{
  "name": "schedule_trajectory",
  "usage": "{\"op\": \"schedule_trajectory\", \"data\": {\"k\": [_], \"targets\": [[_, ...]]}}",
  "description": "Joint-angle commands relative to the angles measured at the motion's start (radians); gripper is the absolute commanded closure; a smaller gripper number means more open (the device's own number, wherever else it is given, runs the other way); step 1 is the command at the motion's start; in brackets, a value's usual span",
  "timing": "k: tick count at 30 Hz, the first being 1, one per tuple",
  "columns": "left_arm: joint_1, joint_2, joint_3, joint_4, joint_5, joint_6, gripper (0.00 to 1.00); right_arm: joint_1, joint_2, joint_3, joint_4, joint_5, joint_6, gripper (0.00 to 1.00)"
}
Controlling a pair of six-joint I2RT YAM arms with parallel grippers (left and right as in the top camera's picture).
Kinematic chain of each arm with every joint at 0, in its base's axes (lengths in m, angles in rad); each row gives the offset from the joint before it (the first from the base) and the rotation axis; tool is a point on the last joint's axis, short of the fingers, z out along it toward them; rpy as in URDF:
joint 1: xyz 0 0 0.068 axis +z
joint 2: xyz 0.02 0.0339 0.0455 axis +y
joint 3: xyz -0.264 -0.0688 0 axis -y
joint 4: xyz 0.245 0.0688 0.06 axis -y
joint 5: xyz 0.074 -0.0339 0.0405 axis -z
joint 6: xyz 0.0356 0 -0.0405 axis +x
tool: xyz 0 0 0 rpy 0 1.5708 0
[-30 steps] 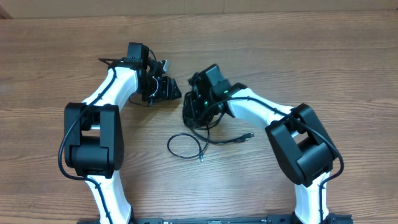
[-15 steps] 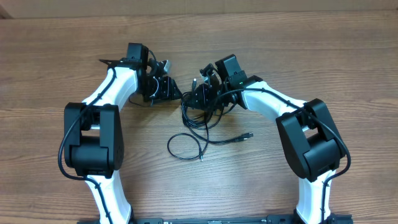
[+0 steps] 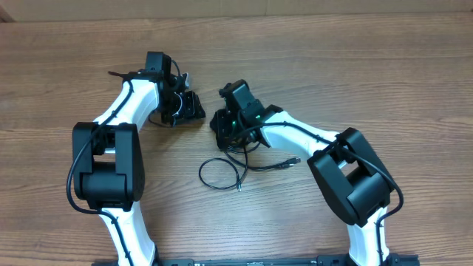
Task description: Untangle cables
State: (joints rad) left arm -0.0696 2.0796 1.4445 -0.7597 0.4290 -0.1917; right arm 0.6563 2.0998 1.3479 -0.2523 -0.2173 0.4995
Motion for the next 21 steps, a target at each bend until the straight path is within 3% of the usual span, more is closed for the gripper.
{"op": "schedule_trajectory", "data": {"k": [1,14,17,21], "targets": [[0.003,-0.007,-0.001,0.002,-0.009,-0.014,0.55,0.015,-0.005,-0.005,0.012,0.113,0.002,0.79],[0.003,-0.007,-0.001,0.005,0.010,-0.014,0.57,0.017,-0.005,-0.005,-0.029,0.111,0.002,0.82],[0.003,-0.007,-0.001,0.005,0.032,-0.006,0.58,0.017,-0.005,-0.005,-0.037,0.109,0.003,0.96],[0.004,-0.007,-0.001,0.008,0.121,0.074,0.59,-0.007,-0.005,-0.005,-0.014,0.016,0.033,0.96]]}}
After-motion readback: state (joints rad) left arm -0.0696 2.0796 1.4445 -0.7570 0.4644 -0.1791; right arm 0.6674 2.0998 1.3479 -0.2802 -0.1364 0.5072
